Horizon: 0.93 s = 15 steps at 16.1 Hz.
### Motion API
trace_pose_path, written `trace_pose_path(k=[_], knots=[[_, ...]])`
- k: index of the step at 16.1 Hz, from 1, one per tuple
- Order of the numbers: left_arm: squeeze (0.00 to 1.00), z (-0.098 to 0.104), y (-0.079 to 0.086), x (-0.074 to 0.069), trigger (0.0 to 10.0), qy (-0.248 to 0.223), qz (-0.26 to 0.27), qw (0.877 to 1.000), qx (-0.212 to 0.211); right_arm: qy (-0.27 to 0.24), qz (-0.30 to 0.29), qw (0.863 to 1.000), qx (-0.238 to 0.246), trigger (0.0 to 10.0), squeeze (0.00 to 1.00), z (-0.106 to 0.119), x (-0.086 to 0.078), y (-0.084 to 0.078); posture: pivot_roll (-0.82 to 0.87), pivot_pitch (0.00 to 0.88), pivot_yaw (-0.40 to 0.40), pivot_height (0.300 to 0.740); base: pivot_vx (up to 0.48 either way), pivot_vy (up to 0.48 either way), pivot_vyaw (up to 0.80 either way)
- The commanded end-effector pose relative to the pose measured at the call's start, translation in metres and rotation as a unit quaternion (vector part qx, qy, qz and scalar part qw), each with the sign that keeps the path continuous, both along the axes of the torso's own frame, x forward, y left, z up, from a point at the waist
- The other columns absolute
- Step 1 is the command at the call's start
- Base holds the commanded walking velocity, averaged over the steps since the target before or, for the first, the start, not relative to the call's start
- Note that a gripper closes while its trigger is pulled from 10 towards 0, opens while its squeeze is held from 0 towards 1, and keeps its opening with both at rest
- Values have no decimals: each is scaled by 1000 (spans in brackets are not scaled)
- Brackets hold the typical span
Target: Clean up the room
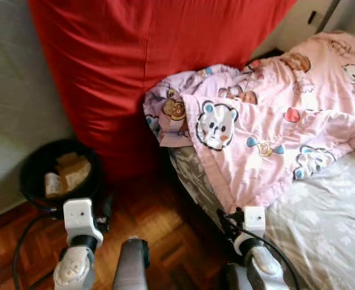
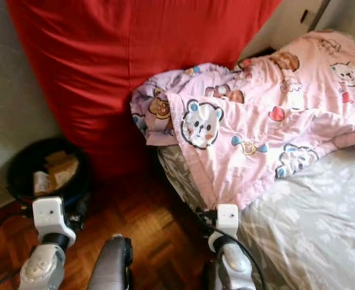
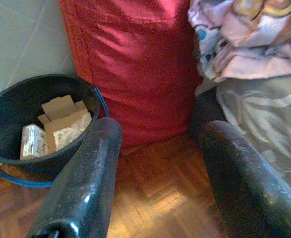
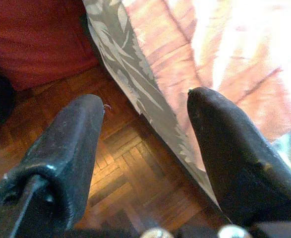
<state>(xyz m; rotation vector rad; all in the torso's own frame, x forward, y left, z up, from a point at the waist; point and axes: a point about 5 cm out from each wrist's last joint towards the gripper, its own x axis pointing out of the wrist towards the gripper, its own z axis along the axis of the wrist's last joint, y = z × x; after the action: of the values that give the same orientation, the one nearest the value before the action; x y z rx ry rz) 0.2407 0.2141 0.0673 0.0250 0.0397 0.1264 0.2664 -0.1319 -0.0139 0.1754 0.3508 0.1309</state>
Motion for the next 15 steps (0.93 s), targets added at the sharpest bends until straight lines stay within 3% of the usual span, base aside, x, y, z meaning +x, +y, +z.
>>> trace_pose_path(k=[1,5,11,12,15], knots=[[0,-1,-3,0,10000,4,-4,1000,-9,27,-16,999,-3,10000,0,-8,-6,-5,94,206,-35,606,255,0,0],[0,-1,-4,0,10000,4,-4,1000,-10,46,-81,996,-12,10000,0,-9,-4,-18,98,212,-36,606,263,0,0],[0,-1,-4,-4,10000,5,-3,1000,-7,81,-152,985,20,10000,0,-18,-12,-33,103,237,-31,606,0,0,0],[0,0,-4,-5,10000,6,-3,1000,-7,85,-177,980,38,10000,1000,-19,-14,-36,106,247,-28,606,0,0,0],[0,0,0,-11,10000,10,-2,1000,-3,99,-184,975,75,10000,1000,-24,-19,-34,115,267,-19,606,0,0,0]])
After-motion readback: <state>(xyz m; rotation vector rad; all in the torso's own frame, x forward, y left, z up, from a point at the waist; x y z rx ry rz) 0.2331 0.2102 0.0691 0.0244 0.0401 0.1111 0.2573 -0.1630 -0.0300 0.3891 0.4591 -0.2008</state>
